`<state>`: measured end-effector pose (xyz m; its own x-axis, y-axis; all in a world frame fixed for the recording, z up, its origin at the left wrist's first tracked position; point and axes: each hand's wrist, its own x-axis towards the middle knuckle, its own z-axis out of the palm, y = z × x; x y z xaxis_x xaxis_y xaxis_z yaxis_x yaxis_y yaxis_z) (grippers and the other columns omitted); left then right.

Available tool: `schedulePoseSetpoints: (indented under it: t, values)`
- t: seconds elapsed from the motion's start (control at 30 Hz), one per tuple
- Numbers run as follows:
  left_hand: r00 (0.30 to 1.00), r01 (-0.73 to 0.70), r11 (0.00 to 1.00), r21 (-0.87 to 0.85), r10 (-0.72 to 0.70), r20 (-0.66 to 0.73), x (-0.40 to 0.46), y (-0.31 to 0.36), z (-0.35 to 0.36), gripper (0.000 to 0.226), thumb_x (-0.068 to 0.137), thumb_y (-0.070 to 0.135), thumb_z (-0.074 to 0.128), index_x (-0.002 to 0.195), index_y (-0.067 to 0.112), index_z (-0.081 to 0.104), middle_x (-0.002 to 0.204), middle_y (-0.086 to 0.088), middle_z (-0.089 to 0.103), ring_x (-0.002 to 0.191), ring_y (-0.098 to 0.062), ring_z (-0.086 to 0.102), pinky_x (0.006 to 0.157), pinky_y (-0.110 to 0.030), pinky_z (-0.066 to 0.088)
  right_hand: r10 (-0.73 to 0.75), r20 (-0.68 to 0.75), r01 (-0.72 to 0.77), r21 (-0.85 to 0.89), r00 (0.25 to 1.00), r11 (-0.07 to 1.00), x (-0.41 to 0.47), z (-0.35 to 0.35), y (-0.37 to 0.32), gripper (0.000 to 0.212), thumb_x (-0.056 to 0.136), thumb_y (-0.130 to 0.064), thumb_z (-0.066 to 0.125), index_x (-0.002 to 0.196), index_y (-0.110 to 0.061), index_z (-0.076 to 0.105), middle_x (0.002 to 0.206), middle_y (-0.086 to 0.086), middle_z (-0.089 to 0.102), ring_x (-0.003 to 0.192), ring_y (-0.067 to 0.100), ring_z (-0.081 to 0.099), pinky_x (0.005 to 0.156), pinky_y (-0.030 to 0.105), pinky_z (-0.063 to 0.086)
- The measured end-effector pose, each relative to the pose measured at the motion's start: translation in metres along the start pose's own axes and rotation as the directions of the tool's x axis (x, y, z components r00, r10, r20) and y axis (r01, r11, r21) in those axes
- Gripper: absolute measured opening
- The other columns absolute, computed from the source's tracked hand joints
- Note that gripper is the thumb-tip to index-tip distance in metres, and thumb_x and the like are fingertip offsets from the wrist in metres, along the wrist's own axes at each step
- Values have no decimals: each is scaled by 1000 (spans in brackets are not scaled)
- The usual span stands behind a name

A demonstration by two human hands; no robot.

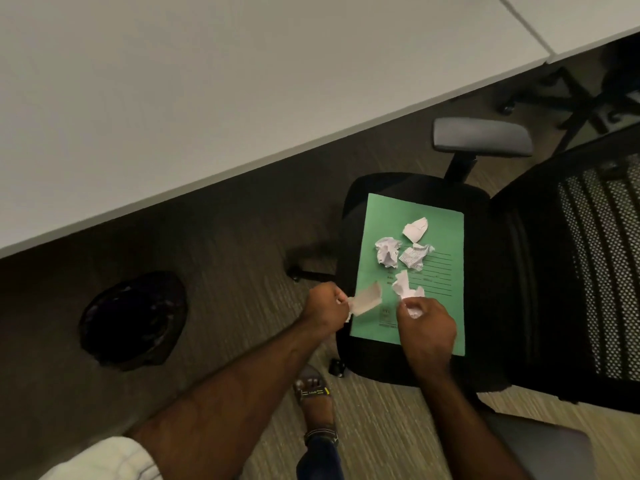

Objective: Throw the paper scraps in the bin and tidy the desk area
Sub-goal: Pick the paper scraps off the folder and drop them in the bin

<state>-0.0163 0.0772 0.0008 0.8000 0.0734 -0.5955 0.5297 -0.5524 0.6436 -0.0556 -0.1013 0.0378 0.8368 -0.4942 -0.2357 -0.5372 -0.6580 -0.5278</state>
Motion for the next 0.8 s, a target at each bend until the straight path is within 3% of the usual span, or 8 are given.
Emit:
schedulePoseSetpoints:
  t: [0.1,0.2,0.4,0.5,0.63,0.8]
  values:
    - [998,60,990,-129,-60,0,-8,-27,-26,13,87,9,74,82,12,62,85,-14,72,64,-16,68,55,-25,54,-106,33,106,10,994,994,-28,20,-31,8,87,-19,82,92,-15,79,98,4,77,88,18,67,83,25,46]
    - [989,136,949,-284,-146,-14,-14,-59,-55,23,89,8,74,75,14,57,74,-11,68,47,-12,65,42,-22,50,-177,129,176,17,976,984,-58,50,-63,9,87,-22,81,91,-14,81,97,3,77,92,21,69,84,28,48]
    - [952,185,881,-436,-270,-143,-25,-138,-126,27,89,12,75,69,19,59,59,-6,69,45,-12,63,51,-24,52,-304,339,318,14,891,948,-118,118,-122,14,90,-24,79,98,-12,80,101,0,76,92,15,68,77,19,39]
    - [902,217,827,-519,-373,-217,-33,-190,-163,28,86,11,78,66,19,60,68,-15,74,48,-17,66,54,-27,57,-364,411,384,36,836,923,-151,156,-149,13,90,-24,80,96,-13,80,98,-1,76,89,12,67,72,10,39]
    - [813,276,717,-640,-530,-243,-45,-254,-198,23,85,6,78,68,13,64,72,-16,72,53,-25,69,65,-49,65,-416,513,463,41,751,885,-186,209,-174,12,89,-24,80,95,-14,80,98,-1,77,91,14,70,82,24,49]
    - [712,257,622,-740,-639,-290,-60,-329,-232,20,84,20,83,74,13,68,75,-12,74,48,-12,68,54,-31,63,-416,658,532,28,627,846,-228,279,-203,12,90,-28,79,96,-18,82,103,-1,79,94,14,72,87,32,57]
